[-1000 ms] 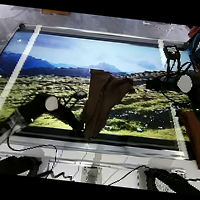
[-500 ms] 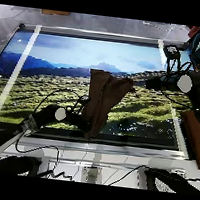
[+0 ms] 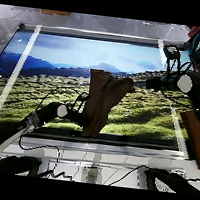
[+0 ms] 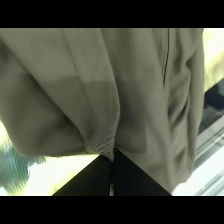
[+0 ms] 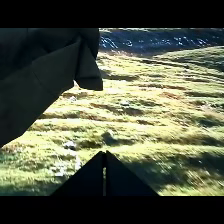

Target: Fold the clothes and pants, and hang the long-sleeved shirts on hangers.

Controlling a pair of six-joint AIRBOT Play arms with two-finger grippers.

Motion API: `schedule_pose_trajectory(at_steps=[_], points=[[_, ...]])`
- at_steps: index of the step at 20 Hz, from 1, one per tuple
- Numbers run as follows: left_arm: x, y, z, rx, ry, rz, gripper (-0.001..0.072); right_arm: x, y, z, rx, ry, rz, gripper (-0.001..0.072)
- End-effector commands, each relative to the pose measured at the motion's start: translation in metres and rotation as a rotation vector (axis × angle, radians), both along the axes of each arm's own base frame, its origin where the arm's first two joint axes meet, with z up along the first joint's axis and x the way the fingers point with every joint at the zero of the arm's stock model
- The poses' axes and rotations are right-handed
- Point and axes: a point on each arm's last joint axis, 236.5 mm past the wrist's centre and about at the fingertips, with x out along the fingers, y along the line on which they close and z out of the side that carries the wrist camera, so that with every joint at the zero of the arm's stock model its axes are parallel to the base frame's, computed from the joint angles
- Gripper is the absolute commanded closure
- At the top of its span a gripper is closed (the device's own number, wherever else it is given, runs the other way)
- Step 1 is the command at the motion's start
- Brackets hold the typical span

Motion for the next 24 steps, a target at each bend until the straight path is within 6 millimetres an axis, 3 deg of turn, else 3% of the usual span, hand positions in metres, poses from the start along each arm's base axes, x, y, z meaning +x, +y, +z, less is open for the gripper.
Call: schedule_pose_trajectory(at_steps=[1,4,7,8,10,13,15,18,21,24], points=[[0.025,-0.006,0.04,-0.054,-0.083,0.019,0.0695,-0.003,0.0,-0.002,-0.003,0.014,-0.001,0.0699],[0.05,-0.014,0.12,-0.152,-0.256,0.026,0.0695,-0.002,-0.004,-0.001,-0.018,0.011,-0.003,0.0699],[0.068,-0.001,0.224,-0.257,-0.483,0.058,0.0696,-0.002,-0.006,-0.001,-0.061,0.011,0.04,0.07],[0.074,0.015,0.258,-0.263,-0.582,0.083,0.0696,-0.002,-0.008,-0.001,-0.074,0.012,0.049,0.07],[0.084,0.064,0.308,-0.186,-0.791,0.144,0.0696,-0.005,-0.014,-0.003,-0.081,0.028,0.043,0.0701],[0.087,0.16,0.338,0.016,-0.926,0.337,0.0696,-0.013,-0.038,-0.012,-0.105,0.083,0.015,0.0702],[0.08,0.217,0.331,0.148,-0.888,0.456,0.0696,-0.024,-0.053,-0.028,-0.119,0.155,0.037,0.0702],[0.057,0.278,0.278,0.296,-0.649,0.583,0.0696,-0.047,-0.042,-0.062,-0.008,0.27,0.123,0.0702],[0.041,0.305,0.217,0.36,-0.479,0.643,0.0695,-0.08,0.011,-0.1,0.209,0.383,0.248,0.0701],[0.024,0.306,0.151,0.385,-0.338,0.625,0.0696,-0.104,0.077,-0.117,0.432,0.431,0.309,0.07]])
